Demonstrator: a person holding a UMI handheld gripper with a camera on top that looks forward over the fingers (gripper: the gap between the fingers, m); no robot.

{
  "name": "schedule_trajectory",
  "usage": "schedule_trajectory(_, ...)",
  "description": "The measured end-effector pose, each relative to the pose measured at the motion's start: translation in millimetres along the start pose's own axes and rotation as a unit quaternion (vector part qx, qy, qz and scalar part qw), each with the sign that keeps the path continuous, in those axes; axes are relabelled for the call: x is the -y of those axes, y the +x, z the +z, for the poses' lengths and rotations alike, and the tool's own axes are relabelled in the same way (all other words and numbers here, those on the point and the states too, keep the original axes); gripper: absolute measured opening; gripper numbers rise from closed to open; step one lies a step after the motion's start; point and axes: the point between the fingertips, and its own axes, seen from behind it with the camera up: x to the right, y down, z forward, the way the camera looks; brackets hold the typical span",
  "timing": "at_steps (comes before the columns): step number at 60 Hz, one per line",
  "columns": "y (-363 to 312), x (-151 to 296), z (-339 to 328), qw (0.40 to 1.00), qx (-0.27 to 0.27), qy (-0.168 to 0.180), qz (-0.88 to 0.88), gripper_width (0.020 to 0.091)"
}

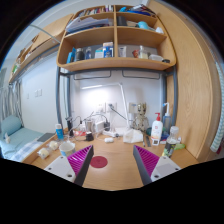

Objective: Pour water

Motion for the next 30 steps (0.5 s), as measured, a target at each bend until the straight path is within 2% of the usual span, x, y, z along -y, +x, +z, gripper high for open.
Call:
schedule_trajectory(11, 47.6, -43.9, 6.4, 1.0, -0.016, -0.003, -0.018, 0.0814)
schedule_trajectory(12, 33.9, -19.0, 7.3, 1.0, -0.018, -0.004, -0.02, 0.0813)
schedule_trajectory(14, 69.6, -55.5, 7.5, 0.999, -0.025, -0.01, -0.022, 0.0813)
schedule_trajectory(18, 102.7, -77.6, 11.4, 0.999, -0.045, -0.018, -0.015, 0.081)
schedule_trajectory(30, 195.4, -95.6, 30.7, 0.995, -0.093, -0.01, 0.016, 0.081)
